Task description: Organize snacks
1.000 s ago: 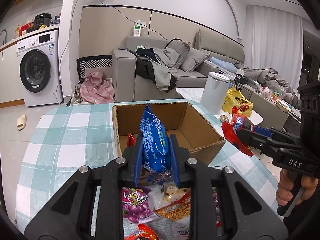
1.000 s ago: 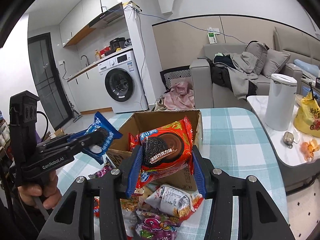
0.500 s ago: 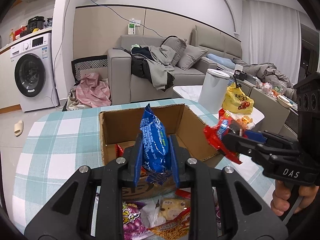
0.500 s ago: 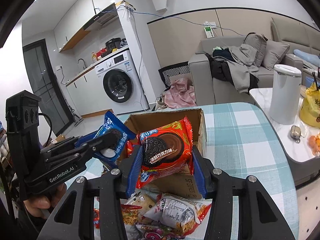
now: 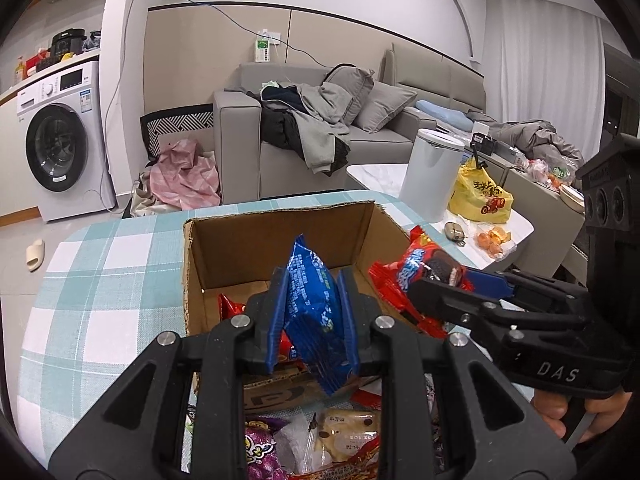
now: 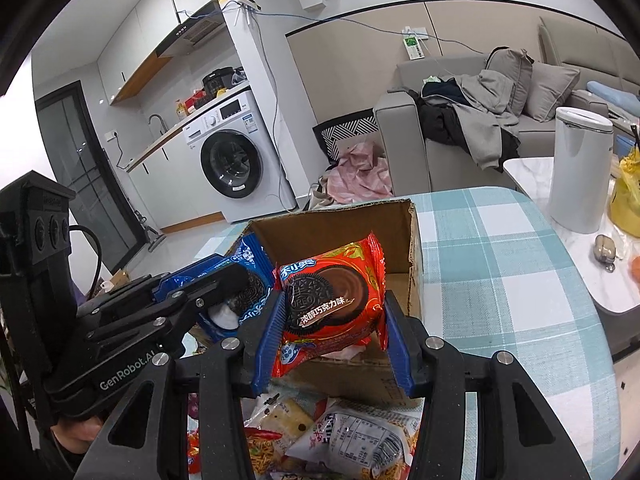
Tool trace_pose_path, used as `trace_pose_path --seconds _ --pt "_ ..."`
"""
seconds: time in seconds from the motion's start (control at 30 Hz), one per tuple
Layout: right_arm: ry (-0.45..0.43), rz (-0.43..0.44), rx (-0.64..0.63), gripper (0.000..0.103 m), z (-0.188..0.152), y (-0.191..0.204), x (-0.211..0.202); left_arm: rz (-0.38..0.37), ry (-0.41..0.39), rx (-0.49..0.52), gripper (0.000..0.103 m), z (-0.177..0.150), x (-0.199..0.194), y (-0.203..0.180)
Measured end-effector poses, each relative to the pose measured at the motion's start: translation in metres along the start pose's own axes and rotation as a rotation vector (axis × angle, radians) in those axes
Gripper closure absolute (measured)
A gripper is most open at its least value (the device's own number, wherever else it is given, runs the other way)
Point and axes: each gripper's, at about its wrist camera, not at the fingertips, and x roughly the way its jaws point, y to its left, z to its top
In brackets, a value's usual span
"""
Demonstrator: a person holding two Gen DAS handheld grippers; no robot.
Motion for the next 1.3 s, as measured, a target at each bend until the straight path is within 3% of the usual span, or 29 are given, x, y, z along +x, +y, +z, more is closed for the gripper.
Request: trace_pose_path --seconds 0.1,0.13,0.2,0.33,0.4,0.5,1.3 --pt "-0.001 -0.011 -0.01 0.05 0.001 0.003 0.001 0.005 0.014 0.005 0.08 0.0 0.0 -0.001" --pt "-0.006 -0.015 -0.017 0.05 0.001 0.004 0.0 0.008 0.02 0.009 0.075 -0.001 -0.001 -0.001" --pt "-0.01 -0.027 -0.034 0.045 0.001 0.006 -0.004 0.003 0.031 0.006 0.059 -0.003 -0.004 -0.001" --pt "-0.021 -0.03 -0.037 0.019 0.0 0.005 -0.015 0.045 0.011 -0.01 0.02 -0.008 -0.02 0.004" --pt "-0.012 -0.032 -0.018 0.003 -0.002 0.001 -0.02 0.058 -0.007 -0.046 0.013 -0.011 -0.029 0.011" --pt "-0.006 -0.026 0.001 0.001 -0.007 -0.003 -0.027 0.084 -0.012 -0.076 0.001 -0.015 -0.041 0.019" --pt "0.061 -0.038 -0.077 0.0 -0.061 0.008 -0.059 0.143 -0.048 -0.076 0.001 -0.078 -0.13 0.036"
